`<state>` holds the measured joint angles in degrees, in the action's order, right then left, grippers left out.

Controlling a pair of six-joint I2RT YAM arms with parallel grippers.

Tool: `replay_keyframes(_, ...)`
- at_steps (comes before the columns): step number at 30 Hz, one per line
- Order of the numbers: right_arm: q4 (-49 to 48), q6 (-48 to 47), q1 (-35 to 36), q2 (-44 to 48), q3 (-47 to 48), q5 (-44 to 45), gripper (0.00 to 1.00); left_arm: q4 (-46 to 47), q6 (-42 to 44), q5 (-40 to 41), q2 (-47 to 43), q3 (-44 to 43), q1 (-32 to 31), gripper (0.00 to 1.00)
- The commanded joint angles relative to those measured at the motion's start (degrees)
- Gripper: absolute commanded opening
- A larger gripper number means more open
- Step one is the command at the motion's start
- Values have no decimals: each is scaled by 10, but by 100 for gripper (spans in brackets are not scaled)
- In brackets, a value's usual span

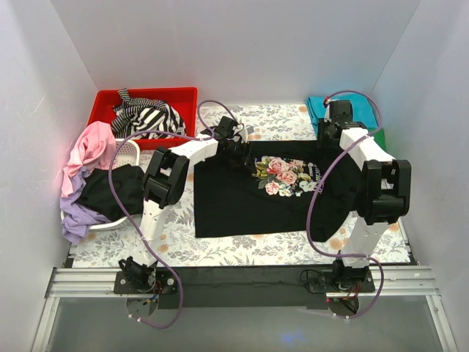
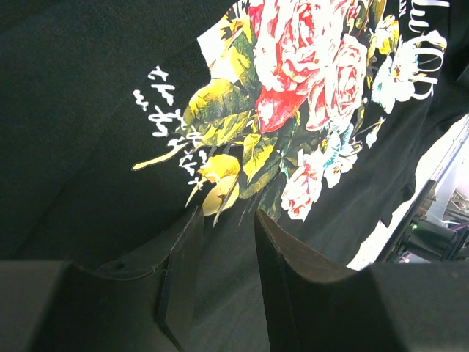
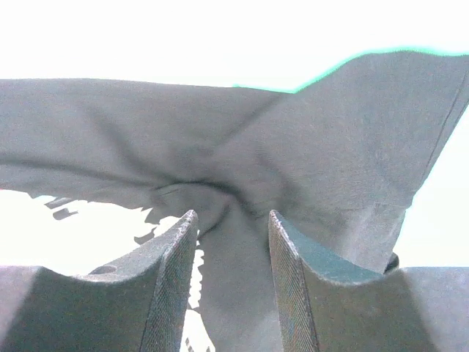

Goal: Fold and stack the t-shirts
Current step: Fold the tshirt

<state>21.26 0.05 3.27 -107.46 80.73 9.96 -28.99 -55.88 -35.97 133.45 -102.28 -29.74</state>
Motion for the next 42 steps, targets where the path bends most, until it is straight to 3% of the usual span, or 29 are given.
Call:
replay_keyframes(1,23,-43,34,58,14,-35,50,-26,12,21,13,-10,-1,33)
replay_keyframes(6,70,-72,85,75,-8,10,51,-27,16,25,8,-10,-1,33)
replay_keyframes(13,61,-134,143,95,-75,212,53,-31,19,28,1,-7,-1,33)
replay_keyframes(18,43,-164,170,66,-89,293,54,-39,29,52,-6,-7,-1,33)
replay_keyframes(31,63,-142,177,30,-77,336,53,-47,38,53,-1,-9,-1,33)
replay_keyframes(42,108,-96,173,16,-87,316,49,-48,40,53,0,-6,-1,33)
